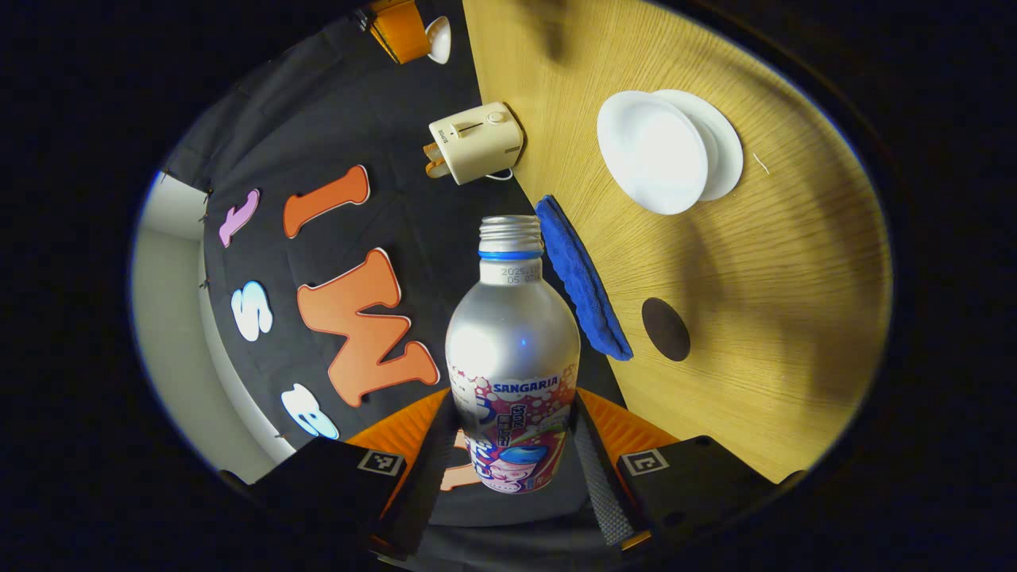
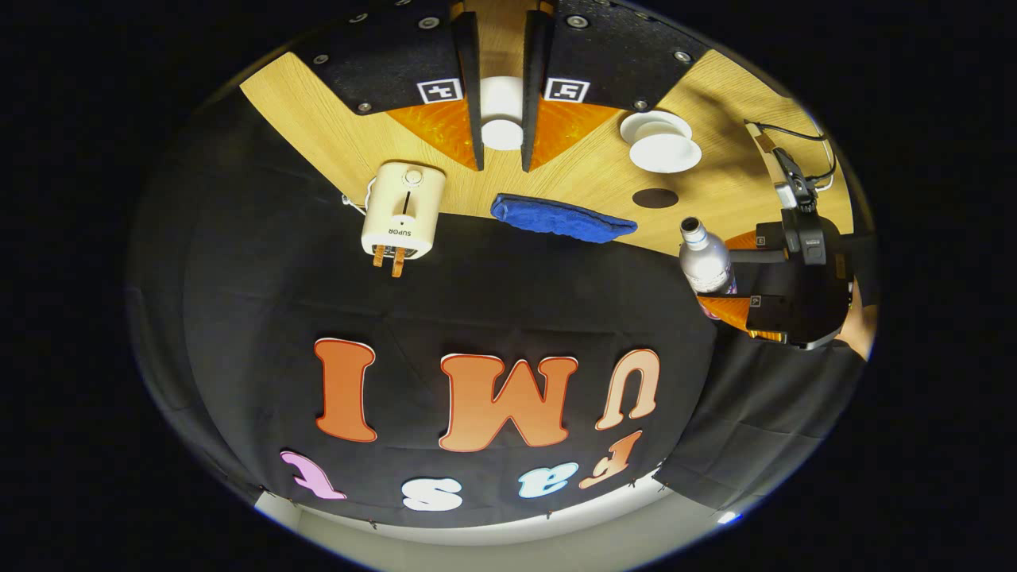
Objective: Open the teacup lid with one hand, grasp the water bottle and pour water into the teacup with the other hand; after pouring, place the water bottle on the coaster and then close the teacup lid.
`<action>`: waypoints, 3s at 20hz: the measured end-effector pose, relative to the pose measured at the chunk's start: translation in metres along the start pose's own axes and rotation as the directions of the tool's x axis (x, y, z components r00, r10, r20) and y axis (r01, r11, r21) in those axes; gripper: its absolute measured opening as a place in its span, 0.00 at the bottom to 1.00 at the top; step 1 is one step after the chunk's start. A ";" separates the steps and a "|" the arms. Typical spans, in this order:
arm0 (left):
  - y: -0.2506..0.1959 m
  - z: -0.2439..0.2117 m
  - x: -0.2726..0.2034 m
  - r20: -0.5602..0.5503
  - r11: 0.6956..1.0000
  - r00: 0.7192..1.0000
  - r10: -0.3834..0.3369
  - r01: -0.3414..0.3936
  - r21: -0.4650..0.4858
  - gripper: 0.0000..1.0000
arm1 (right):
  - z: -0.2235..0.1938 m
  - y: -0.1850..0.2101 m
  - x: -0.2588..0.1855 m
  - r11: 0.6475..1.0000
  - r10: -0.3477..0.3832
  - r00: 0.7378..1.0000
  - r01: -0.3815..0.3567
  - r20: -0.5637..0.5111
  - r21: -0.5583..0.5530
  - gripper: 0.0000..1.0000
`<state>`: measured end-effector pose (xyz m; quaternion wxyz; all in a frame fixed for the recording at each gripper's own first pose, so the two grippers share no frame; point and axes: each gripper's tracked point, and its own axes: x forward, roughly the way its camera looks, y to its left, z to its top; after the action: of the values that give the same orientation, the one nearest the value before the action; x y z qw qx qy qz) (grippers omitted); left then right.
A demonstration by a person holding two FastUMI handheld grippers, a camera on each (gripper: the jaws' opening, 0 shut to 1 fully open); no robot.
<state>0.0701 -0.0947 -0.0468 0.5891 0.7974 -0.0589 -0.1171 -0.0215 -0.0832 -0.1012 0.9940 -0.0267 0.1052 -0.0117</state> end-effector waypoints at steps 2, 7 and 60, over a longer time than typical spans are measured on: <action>0.003 0.001 0.000 0.004 1.000 1.000 0.010 -0.010 0.026 0.84 | 0.001 0.001 0.001 1.000 0.000 1.000 0.000 0.001 0.001 0.23; 0.008 -0.002 0.002 0.004 0.998 1.000 0.014 -0.014 0.061 0.84 | -0.002 0.001 -0.002 1.000 0.001 1.000 -0.001 -0.003 -0.008 0.23; 0.051 -0.050 -0.008 -0.109 0.761 0.978 0.178 -0.207 -0.614 0.83 | 0.019 0.050 0.002 0.999 0.031 1.000 -0.031 -0.006 -0.019 0.23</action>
<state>0.0773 -0.0622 0.0168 0.8290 0.5503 -0.0853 -0.0513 -0.0145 -0.0327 -0.0854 0.9935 -0.0347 0.1085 0.0046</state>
